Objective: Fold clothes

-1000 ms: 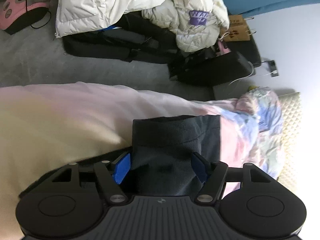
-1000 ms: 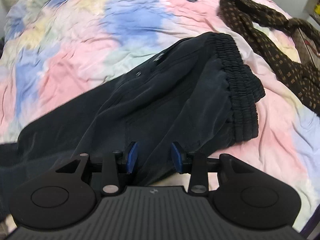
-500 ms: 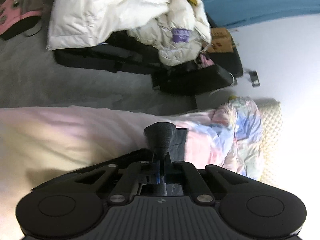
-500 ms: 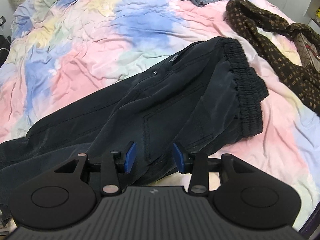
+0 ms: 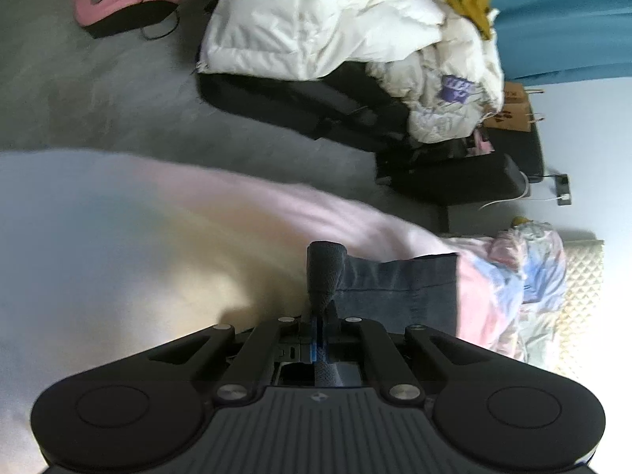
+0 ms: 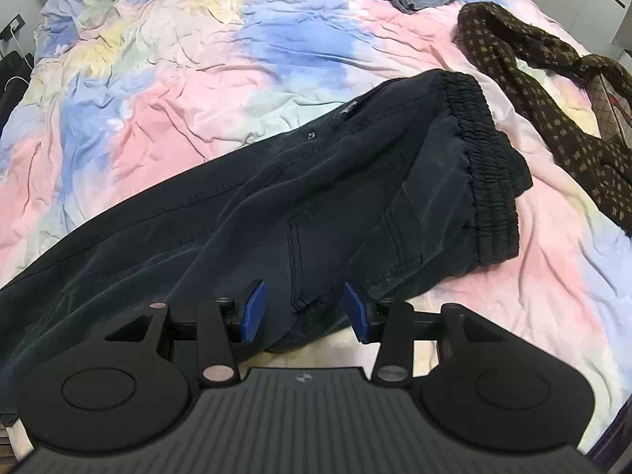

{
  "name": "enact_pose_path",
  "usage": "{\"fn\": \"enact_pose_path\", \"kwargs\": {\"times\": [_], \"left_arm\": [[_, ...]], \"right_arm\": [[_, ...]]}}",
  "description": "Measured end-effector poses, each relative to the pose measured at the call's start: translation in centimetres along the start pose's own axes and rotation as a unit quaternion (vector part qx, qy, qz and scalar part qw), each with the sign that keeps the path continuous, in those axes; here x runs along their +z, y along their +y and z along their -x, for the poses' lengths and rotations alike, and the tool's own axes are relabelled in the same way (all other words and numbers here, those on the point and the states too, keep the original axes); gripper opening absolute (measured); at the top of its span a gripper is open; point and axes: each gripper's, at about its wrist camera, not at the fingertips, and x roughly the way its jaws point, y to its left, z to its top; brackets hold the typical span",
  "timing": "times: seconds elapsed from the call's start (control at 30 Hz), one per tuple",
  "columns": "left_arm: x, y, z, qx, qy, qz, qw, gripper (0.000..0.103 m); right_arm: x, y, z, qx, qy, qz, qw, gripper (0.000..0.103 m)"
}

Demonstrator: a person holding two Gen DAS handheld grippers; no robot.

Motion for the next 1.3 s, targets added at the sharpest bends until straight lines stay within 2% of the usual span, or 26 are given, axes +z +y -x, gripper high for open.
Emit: {"fn": "enact_pose_path", "kwargs": {"times": [0.23, 0.3, 0.33, 0.37, 0.4, 0.43, 0.5, 0.6, 0.8, 0.93, 1.07, 1.1, 1.23, 1.3], "left_arm": [[-0.1, 2.0, -0.5, 0.005, 0.025, -0.004, 0.9997, 0.010], [-0.2, 2.5, -0.1, 0.004, 0.031, -0.004, 0.9995, 0.017], [-0.2, 2.8, 0.0, 0.004, 0.034, -0.004, 0.9994, 0.025], [-0.3, 3.0, 0.3, 0.003, 0.035, -0.001, 0.9994, 0.041], [-0.3, 3.2, 0.4, 0.003, 0.037, 0.001, 0.9993, 0.050], [-0.5, 3.2, 0.5, 0.005, 0.039, 0.000, 0.9992, 0.062], [-0.7, 3.3, 0.5, 0.011, 0.043, -0.002, 0.9990, 0.064], [-1.3, 3.7, 0.3, 0.000, 0.047, 0.010, 0.9989, 0.069], [-2.4, 3.2, -2.1, -0.013, 0.045, 0.023, 0.9986, 0.069], [-3.0, 2.5, -3.7, -0.002, 0.029, 0.024, 0.9993, 0.069], [-2.9, 2.9, -3.8, -0.007, -0.003, 0.052, 0.9986, 0.051], [-2.9, 2.9, -3.8, -0.010, -0.006, 0.050, 0.9987, 0.049], [-2.9, 3.2, -3.7, -0.039, -0.009, 0.058, 0.9975, 0.024], [-2.7, 2.3, -3.5, -0.042, -0.010, 0.040, 0.9983, 0.021]], "right_arm": [[-1.0, 0.8, 0.7, 0.005, -0.002, 0.013, 1.000, 0.049], [-1.2, 1.2, 0.9, 0.009, -0.002, 0.018, 1.000, 0.049], [-1.3, 1.4, 0.9, 0.011, -0.002, 0.019, 1.000, 0.049], [-1.5, 1.5, 1.0, 0.012, -0.001, 0.020, 1.000, 0.049], [-1.6, 1.6, 1.0, 0.013, 0.001, 0.021, 1.000, 0.050], [-1.7, 1.8, 1.0, 0.012, 0.002, 0.024, 1.000, 0.050], [-1.9, 2.0, 1.1, 0.012, 0.004, 0.029, 1.000, 0.051], [-2.0, 2.5, 1.2, 0.013, 0.004, 0.036, 0.999, 0.055], [-2.0, 3.8, 2.1, 0.020, 0.005, 0.060, 0.998, 0.055], [-2.1, 4.3, 2.9, 0.022, 0.002, 0.067, 0.998, 0.056], [-2.4, 4.0, 3.8, 0.028, 0.000, 0.059, 0.998, 0.057], [-2.6, 3.9, 3.9, 0.026, 0.003, 0.057, 0.998, 0.057], [-3.5, 3.6, 4.1, 0.028, 0.008, 0.052, 0.998, 0.057], [-3.9, 3.2, 4.3, 0.034, 0.006, 0.043, 0.998, 0.057]]}}
